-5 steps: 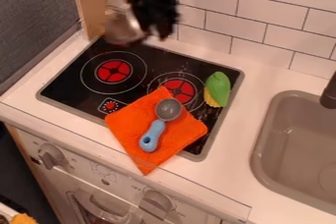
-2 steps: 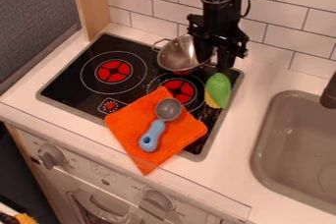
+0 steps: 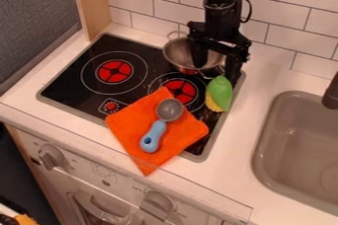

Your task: Moved the pot to the upper right corner of the burner

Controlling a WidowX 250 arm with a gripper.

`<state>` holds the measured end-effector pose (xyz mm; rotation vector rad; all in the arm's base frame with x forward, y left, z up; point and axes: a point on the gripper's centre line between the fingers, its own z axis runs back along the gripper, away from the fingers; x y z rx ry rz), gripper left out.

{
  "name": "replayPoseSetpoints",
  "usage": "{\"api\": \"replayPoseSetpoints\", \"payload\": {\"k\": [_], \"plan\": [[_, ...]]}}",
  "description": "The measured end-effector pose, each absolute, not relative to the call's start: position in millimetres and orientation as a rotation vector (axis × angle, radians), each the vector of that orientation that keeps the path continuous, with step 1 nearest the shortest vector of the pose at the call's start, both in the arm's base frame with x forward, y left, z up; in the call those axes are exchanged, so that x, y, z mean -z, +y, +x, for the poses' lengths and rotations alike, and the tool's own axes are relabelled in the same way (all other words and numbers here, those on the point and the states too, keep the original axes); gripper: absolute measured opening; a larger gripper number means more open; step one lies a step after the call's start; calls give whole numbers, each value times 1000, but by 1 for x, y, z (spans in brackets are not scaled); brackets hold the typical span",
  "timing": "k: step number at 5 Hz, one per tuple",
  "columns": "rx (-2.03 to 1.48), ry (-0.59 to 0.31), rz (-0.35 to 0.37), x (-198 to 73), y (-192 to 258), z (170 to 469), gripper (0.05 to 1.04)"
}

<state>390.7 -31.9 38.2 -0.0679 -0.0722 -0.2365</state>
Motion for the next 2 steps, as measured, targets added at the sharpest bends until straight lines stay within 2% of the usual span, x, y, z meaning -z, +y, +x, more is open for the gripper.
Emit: {"api": "replayPoseSetpoints", "payload": {"k": [2], "plan": [[248, -168, -69, -81, -31, 383, 1000]]}}
